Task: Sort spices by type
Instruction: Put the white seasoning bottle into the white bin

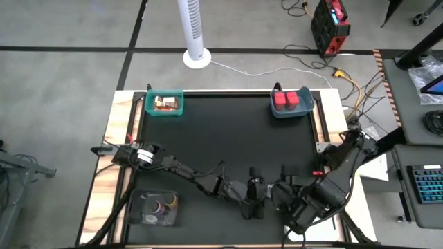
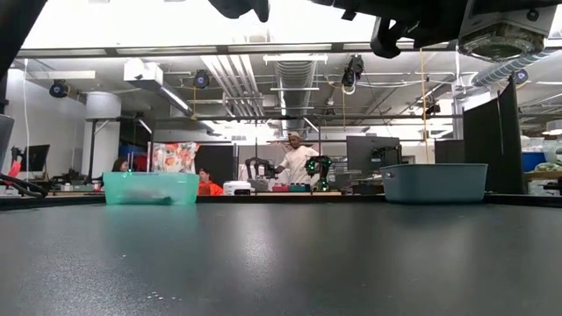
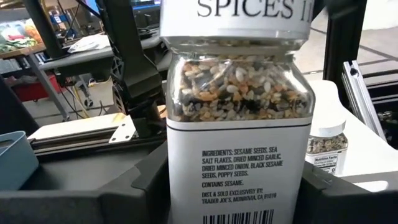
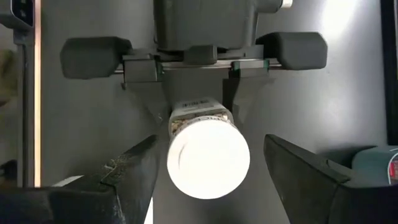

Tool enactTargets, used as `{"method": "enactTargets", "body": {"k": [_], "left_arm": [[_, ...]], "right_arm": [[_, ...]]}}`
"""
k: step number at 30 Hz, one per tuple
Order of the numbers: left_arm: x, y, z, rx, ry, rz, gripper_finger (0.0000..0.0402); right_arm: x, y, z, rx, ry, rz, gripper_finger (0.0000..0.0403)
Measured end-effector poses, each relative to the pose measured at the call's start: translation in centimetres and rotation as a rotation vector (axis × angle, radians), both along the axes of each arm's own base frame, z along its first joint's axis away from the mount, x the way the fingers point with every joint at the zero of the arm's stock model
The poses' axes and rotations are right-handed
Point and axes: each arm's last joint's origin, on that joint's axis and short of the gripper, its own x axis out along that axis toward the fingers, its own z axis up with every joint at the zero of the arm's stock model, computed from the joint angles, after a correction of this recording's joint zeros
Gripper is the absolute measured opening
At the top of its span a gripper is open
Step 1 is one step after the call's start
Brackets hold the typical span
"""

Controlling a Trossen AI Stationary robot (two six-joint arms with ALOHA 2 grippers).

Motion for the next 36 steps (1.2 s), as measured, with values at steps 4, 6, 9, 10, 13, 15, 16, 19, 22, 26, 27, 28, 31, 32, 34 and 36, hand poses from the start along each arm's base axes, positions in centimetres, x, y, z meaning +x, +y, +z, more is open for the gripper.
{"method": "enactTargets", "body": {"k": [4,6,9,10,13,15,16,19,22,26,27,28,31,32,34,36], "left_arm": [[-0.1,-0.2,0.2,-0.008,-0.013,-0.019,0.0185],[-0.1,-0.4,0.3,-0.011,-0.021,-0.023,0.0185],[-0.1,-0.4,0.4,-0.014,-0.029,-0.024,0.0185],[-0.1,-0.4,0.4,-0.014,-0.03,-0.024,0.0185],[-0.1,-0.4,0.5,-0.019,-0.034,-0.023,0.0185],[-0.1,-0.5,0.7,-0.021,-0.038,-0.024,0.0185],[-0.1,-0.5,0.8,-0.021,-0.04,-0.025,0.0185],[0.0,-0.6,1.0,-0.023,-0.044,-0.025,0.0194],[0.0,-0.6,1.1,-0.024,-0.047,-0.025,0.0214],[0.0,-0.7,1.3,-0.027,-0.055,-0.027,0.0227],[-0.1,-0.7,1.4,-0.03,-0.056,-0.027,0.0228],[-0.1,-0.7,1.4,-0.033,-0.056,-0.027,0.0229],[-0.1,-0.7,1.3,-0.04,-0.047,-0.027,0.023],[-0.1,-0.8,1.2,-0.044,-0.037,-0.028,0.0231],[-0.1,-0.8,0.9,-0.049,-0.013,-0.032,0.0231],[-0.2,-0.9,0.8,-0.056,0.002,-0.035,0.0232]], "right_arm": [[0.0,0.0,-0.1,0.013,0.02,-0.001,0.0269],[0.0,0.0,-0.1,0.021,0.025,-0.006,0.0266],[0.0,0.0,-0.2,0.021,0.026,-0.005,0.0262],[0.0,0.0,-0.2,0.021,0.027,-0.005,0.026],[0.0,0.0,-0.2,0.02,0.027,-0.005,0.0256],[0.0,0.0,-0.2,0.019,0.027,-0.003,0.0251],[0.0,0.0,-0.2,0.02,0.027,-0.003,0.0247],[0.0,0.1,-0.2,0.02,0.026,0.002,0.0229],[0.0,0.1,-0.2,0.02,0.027,0.002,0.0204],[0.0,0.1,-0.2,0.02,0.028,0.003,0.0199],[0.0,0.0,-0.1,0.02,0.029,0.004,0.0199],[-0.1,0.0,-0.1,0.02,0.031,0.009,0.0199],[-0.4,-0.2,0.4,0.047,0.045,0.017,0.0199],[-0.6,-0.3,0.7,0.071,0.053,0.02,0.0199],[-1.1,-0.7,1.4,0.128,0.067,0.021,0.0199],[-2.0,-0.9,2.2,0.191,0.071,-0.006,0.0199]]}}
